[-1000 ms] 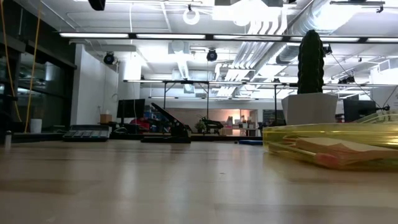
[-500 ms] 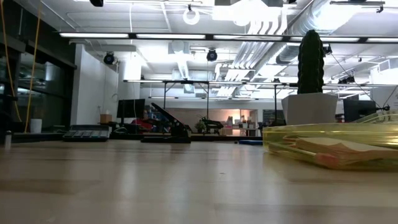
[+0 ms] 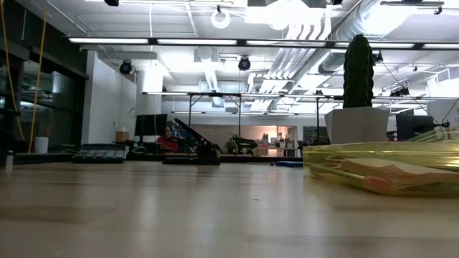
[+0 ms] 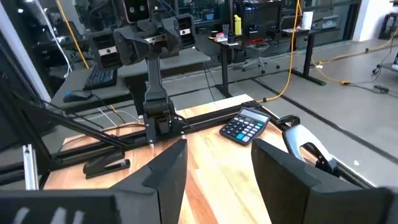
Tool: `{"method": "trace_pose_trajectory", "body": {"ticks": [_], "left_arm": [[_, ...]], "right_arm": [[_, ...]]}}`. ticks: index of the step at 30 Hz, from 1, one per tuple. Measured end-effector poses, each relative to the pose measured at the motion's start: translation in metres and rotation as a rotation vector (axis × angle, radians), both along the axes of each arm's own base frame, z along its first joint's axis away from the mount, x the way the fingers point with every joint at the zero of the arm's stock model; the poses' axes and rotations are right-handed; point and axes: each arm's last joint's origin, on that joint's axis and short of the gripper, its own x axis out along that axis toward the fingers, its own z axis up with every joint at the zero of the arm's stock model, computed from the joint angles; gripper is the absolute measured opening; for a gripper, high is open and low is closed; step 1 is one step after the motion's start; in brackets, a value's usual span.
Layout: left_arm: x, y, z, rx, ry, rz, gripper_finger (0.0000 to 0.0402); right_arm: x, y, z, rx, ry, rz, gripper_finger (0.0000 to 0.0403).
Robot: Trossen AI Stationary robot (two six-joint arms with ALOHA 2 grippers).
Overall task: Pack school essentials
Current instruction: Put the blue scissors into the yellow box
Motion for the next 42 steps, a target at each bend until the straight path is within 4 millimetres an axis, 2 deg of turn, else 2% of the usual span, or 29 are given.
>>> {"method": "trace_pose_trajectory", "body": {"ticks": [4, 7, 13, 17, 21, 24, 28, 34, 42], "left_arm": [[0.0, 0.001, 0.0, -0.003, 0.0, 0.021, 0.0205], [0.0, 0.001, 0.0, -0.003, 0.0, 0.022, 0.0205], [0.001, 0.001, -0.001, -0.005, 0.005, 0.022, 0.0205], [0.002, 0.001, -0.001, -0.006, 0.007, 0.029, 0.0205], [0.002, 0.001, -0.002, -0.031, 0.002, 0.039, 0.0205], [0.002, 0.001, -0.002, -0.046, -0.002, 0.041, 0.0205], [0.002, 0.001, -0.002, -0.046, -0.003, 0.043, 0.0205], [0.002, 0.001, -0.002, -0.071, -0.011, 0.042, 0.0205], [0.002, 0.001, -0.003, -0.076, 0.002, 0.042, 0.0205]], "right_arm": [[0.001, -0.005, 0.0, 0.076, -0.02, -0.037, 0.0172], [0.009, -0.015, -0.007, 0.136, -0.017, -0.096, 0.0172], [0.048, -0.043, -0.029, 0.193, 0.093, -0.205, 0.0172], [0.075, -0.072, -0.033, 0.231, 0.297, -0.35, 0.0172], [0.094, -0.107, -0.046, 0.325, 0.56, -0.509, 0.0172], [0.107, -0.129, -0.061, 0.392, 0.697, -0.58, 0.0172], [0.122, -0.151, -0.088, 0.473, 0.821, -0.587, 0.0172], [0.126, -0.182, -0.124, 0.594, 0.909, -0.664, 0.0172], [0.12, -0.212, -0.146, 0.719, 0.958, -0.687, 0.0172]]}}
